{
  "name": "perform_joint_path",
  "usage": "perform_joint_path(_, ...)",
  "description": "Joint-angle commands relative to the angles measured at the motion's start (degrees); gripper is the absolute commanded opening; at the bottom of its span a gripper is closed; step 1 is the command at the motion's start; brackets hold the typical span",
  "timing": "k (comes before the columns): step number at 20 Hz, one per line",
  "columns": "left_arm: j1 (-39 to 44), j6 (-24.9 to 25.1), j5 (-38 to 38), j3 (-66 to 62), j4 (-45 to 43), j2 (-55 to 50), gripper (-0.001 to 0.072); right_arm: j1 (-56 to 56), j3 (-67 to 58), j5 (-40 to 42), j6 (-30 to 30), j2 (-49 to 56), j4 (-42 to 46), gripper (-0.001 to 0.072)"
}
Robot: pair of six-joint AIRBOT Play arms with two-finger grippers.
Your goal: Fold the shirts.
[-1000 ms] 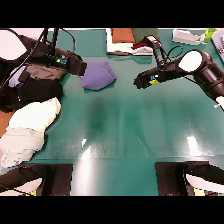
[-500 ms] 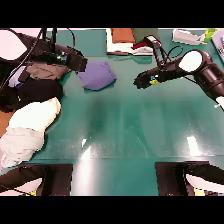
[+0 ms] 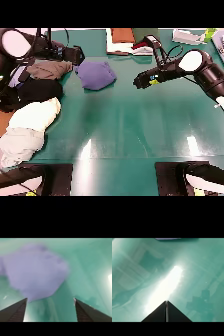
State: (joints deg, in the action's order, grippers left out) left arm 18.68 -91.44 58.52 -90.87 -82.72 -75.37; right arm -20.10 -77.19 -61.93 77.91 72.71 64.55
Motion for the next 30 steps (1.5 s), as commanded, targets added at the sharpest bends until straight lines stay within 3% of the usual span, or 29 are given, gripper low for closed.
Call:
perform_joint_path(1,-4.72,-2.56,2.99,0.0,-0.42,-9.03,0.0677,-0.07,-0.04,-0.72,0.04,0.0,-2.36,0.002)
perform_joint_path(6,-5.01,0.74,-0.81,0.0,6.58,-24.59,0.0677,-0.07,-0.02,-0.59,0.04,0.0,-1.92,0.0021)
perform_joint_path(11,-4.9,1.88,-7.63,-0.04,9.9,-29.29,0.0675,-0.07,-0.04,-0.61,0.04,0.0,-1.95,0.0021)
perform_joint_path(12,-4.9,1.9,-8.52,-0.35,9.88,-29.29,0.063,-0.04,-0.04,-0.55,0.04,0.0,-1.92,0.0021)
perform_joint_path(13,-4.9,1.9,-8.46,-1.01,9.88,-29.29,0.0461,-0.07,-0.04,-0.55,0.04,-0.02,-1.95,0.0021)
perform_joint_path(14,-4.92,1.92,-7.93,-2.01,9.7,-29.27,0.022,-0.04,-0.09,-0.68,0.04,-0.09,-1.95,0.0021)
perform_joint_path(15,-4.92,2.12,-6.73,-3.48,9.6,-29.24,0.0029,0.04,-0.72,-1.46,0.02,-0.13,-1.79,0.0021)
perform_joint_path(18,-4.9,4.96,0.46,-11.93,7.78,-27.41,0.0025,1.84,-6.69,-5.84,0.07,-0.15,-1.55,0.0021)
perform_joint_path(23,-4.07,6.47,-2.16,-15.72,5.35,-7.67,0.0024,7.82,-21.27,-12.26,0.31,-0.5,-1.49,0.002)
perform_joint_path(26,1.42,6.51,0.02,-15.72,0.46,2.01,0.0024,11.89,-27.91,-12.28,0.87,-0.61,-1.55,0.002)
perform_joint_path(30,13.27,6.49,8.15,-15.52,-1.22,3.37,0.0024,14.78,-32.39,-14.03,2.67,-0.61,-1.55,0.002)
